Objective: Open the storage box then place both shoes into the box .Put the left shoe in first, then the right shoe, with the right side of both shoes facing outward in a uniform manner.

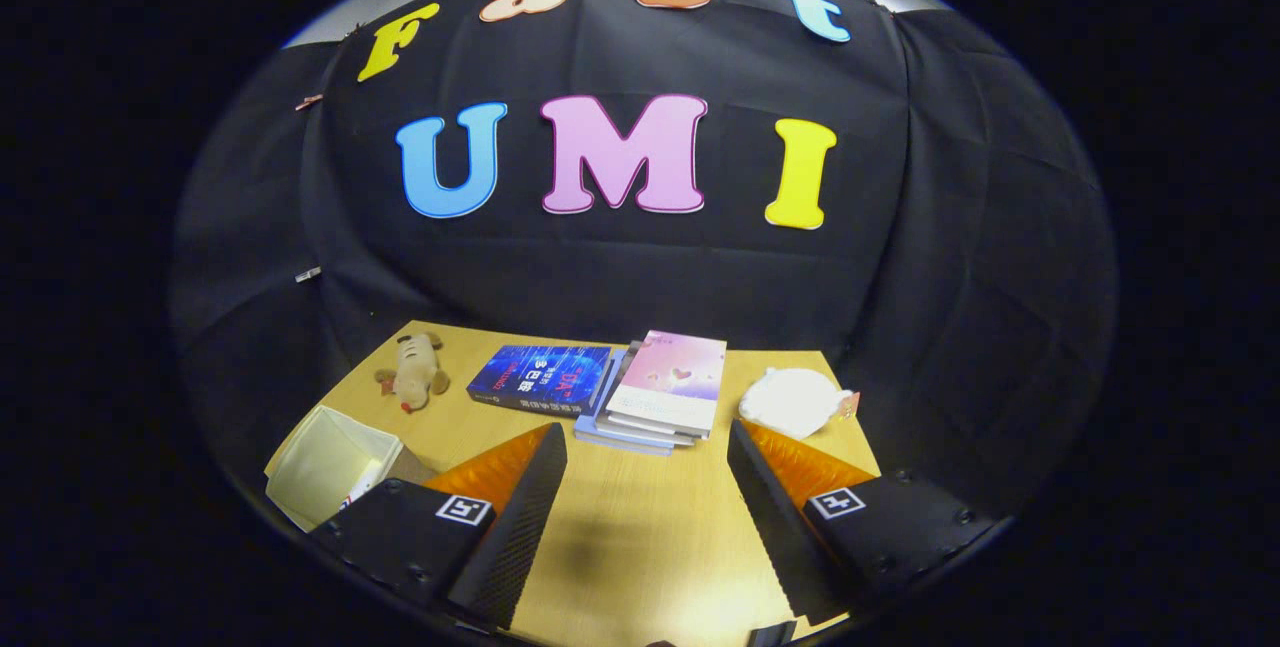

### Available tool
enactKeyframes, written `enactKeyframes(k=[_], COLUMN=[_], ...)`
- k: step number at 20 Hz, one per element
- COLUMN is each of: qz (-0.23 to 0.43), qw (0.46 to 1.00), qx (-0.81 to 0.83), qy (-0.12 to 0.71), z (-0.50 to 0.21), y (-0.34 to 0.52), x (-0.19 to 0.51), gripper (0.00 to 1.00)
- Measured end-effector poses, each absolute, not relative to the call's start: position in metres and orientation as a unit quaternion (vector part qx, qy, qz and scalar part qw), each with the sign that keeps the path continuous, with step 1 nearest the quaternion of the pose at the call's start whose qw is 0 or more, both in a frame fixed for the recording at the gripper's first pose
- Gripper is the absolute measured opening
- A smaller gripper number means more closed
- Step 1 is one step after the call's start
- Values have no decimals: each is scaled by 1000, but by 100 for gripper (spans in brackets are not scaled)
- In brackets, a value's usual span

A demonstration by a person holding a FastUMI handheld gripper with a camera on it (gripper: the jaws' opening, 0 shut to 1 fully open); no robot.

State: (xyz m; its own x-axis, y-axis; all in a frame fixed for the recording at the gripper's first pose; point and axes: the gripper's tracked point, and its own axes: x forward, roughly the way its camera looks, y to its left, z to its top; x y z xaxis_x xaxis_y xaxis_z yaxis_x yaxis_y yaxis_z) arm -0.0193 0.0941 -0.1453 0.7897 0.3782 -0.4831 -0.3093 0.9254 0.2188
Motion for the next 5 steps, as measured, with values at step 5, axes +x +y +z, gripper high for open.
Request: enactKeyframes(k=[5], qz=[182], qw=[952], qx=[74], qy=[234], z=[-127], y=[65], x=[-9], gripper=[99])
